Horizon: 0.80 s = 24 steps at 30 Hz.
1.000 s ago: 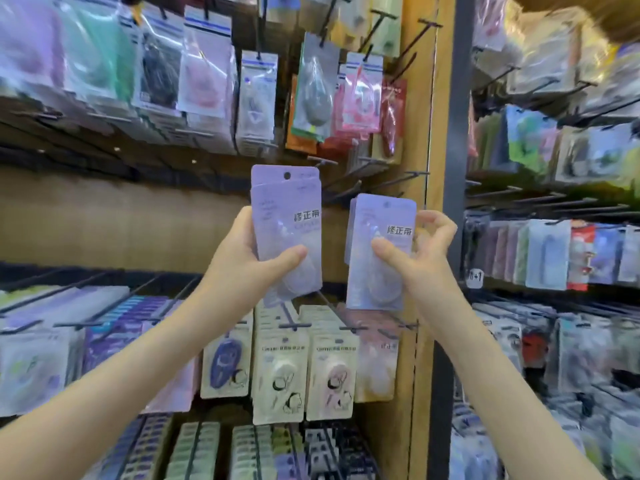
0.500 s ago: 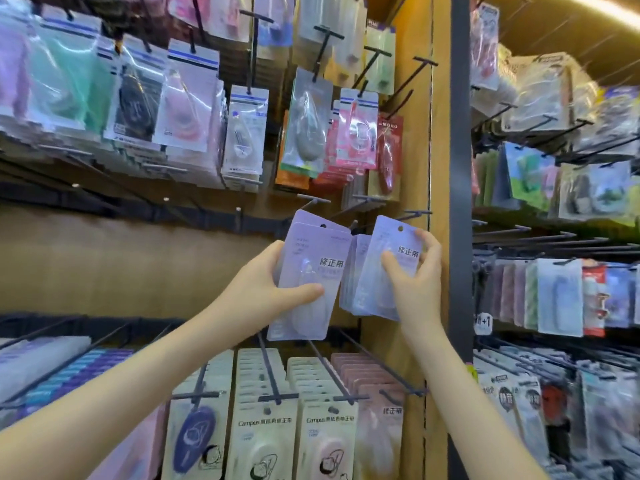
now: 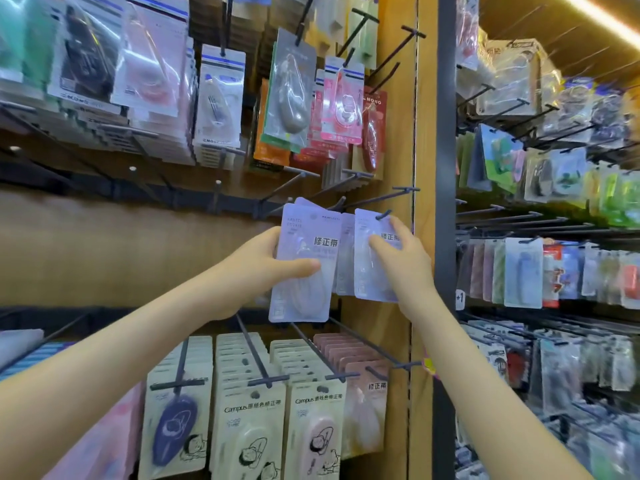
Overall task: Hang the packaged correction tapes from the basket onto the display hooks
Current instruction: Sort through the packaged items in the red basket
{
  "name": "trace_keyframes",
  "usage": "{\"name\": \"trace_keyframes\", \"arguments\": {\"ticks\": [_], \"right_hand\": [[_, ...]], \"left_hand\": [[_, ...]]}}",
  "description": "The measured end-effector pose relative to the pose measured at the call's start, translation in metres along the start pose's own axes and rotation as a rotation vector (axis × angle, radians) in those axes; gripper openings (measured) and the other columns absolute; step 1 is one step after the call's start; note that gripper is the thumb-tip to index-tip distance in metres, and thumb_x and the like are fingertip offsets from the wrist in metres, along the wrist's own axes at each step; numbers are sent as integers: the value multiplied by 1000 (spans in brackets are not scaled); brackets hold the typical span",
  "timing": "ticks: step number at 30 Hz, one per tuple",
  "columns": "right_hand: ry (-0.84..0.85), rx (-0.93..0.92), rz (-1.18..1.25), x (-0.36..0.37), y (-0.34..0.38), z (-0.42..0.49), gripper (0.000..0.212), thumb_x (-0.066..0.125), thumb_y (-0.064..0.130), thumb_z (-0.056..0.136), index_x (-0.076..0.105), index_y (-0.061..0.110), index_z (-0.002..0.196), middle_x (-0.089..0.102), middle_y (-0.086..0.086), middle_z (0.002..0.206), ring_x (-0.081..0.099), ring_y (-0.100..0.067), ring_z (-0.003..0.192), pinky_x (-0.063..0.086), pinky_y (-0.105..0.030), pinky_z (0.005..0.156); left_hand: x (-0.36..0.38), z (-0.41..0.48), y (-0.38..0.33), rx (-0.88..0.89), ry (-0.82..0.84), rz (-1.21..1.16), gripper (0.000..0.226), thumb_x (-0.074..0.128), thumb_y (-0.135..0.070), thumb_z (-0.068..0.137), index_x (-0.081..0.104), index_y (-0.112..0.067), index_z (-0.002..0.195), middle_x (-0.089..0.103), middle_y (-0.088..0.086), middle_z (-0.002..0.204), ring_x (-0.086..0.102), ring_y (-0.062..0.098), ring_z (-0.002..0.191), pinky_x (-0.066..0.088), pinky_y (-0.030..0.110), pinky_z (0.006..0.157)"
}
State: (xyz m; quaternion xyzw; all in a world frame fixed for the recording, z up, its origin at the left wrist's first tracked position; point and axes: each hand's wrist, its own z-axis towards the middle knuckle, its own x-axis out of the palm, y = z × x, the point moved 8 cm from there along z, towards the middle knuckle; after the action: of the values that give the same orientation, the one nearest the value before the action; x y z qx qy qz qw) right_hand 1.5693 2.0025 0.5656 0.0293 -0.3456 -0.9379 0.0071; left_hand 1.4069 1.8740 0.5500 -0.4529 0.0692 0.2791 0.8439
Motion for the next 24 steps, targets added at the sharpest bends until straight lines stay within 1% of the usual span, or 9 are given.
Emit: {"name": "trace_keyframes", "arguments": {"ticks": [3, 6, 8, 9, 11, 13, 15, 18, 24], "right_hand": [[119, 64, -39, 13, -5, 6, 57, 48, 29, 97, 28, 29, 150, 51, -4, 131, 53, -12, 90, 46, -29, 76], [203, 130, -3, 22, -10, 7, 54, 46, 34, 99, 28, 29, 150, 44, -2, 144, 47, -23, 121, 41, -35, 96], [125, 76, 46, 18, -4, 2, 44, 43, 38, 100, 43, 27, 142, 44, 1, 146, 42, -20, 132, 36, -36, 104], [60, 29, 75, 12, 1, -3, 35, 41, 41, 99, 56, 30, 129, 52, 1, 140, 47, -18, 127, 38, -38, 104], [14, -37, 214, 6, 14, -16, 28, 40, 47, 98, 64, 32, 99, 67, 6, 110, 61, -10, 103, 50, -35, 89], [130, -28, 369, 14, 23, -28, 31, 38, 45, 100, 65, 29, 99, 71, 10, 95, 66, -6, 89, 54, -24, 76], [212, -19, 443, 19, 26, -32, 25, 44, 38, 99, 63, 23, 104, 73, 6, 97, 69, -10, 91, 56, -25, 75], [147, -46, 444, 9, 27, -27, 13, 51, 25, 98, 60, 18, 105, 73, 3, 97, 70, -13, 90, 57, -28, 71], [100, -24, 423, -3, 15, -16, 19, 49, 18, 100, 57, 9, 114, 71, -2, 102, 69, -9, 86, 53, -20, 64]], "left_hand": [[-2, 2, -2, 10, -14, 17, 41, 72, -29, 81, 55, -31, 118, 67, -9, 114, 66, 12, 101, 56, 43, 84], [1, 4, -6, 32, -14, 46, 45, 73, -27, 80, 54, -26, 121, 65, -6, 116, 65, 13, 103, 56, 44, 86], [4, 6, -8, 50, 3, 45, 45, 73, -27, 80, 54, -25, 121, 66, -6, 115, 66, 13, 102, 56, 43, 86], [5, 7, -8, 59, 12, 38, 45, 74, -28, 80, 55, -25, 120, 67, -7, 114, 67, 12, 101, 57, 43, 86], [10, 11, -9, 80, 33, 36, 45, 75, -31, 78, 57, -27, 119, 69, -10, 111, 68, 9, 98, 57, 41, 85], [17, 17, -10, 102, 56, 58, 44, 75, -33, 77, 58, -28, 118, 69, -11, 110, 68, 7, 98, 57, 38, 84], [26, 22, -13, 127, 78, 65, 40, 75, -34, 77, 59, -31, 114, 70, -12, 107, 68, 5, 95, 57, 33, 82], [37, 30, -14, 135, 88, 46, 38, 76, -35, 77, 60, -32, 111, 71, -12, 104, 69, 5, 93, 57, 33, 81], [52, 46, -13, 127, 70, 112, 43, 74, -41, 78, 60, -31, 118, 69, -10, 108, 67, 9, 96, 57, 38, 86]]}}
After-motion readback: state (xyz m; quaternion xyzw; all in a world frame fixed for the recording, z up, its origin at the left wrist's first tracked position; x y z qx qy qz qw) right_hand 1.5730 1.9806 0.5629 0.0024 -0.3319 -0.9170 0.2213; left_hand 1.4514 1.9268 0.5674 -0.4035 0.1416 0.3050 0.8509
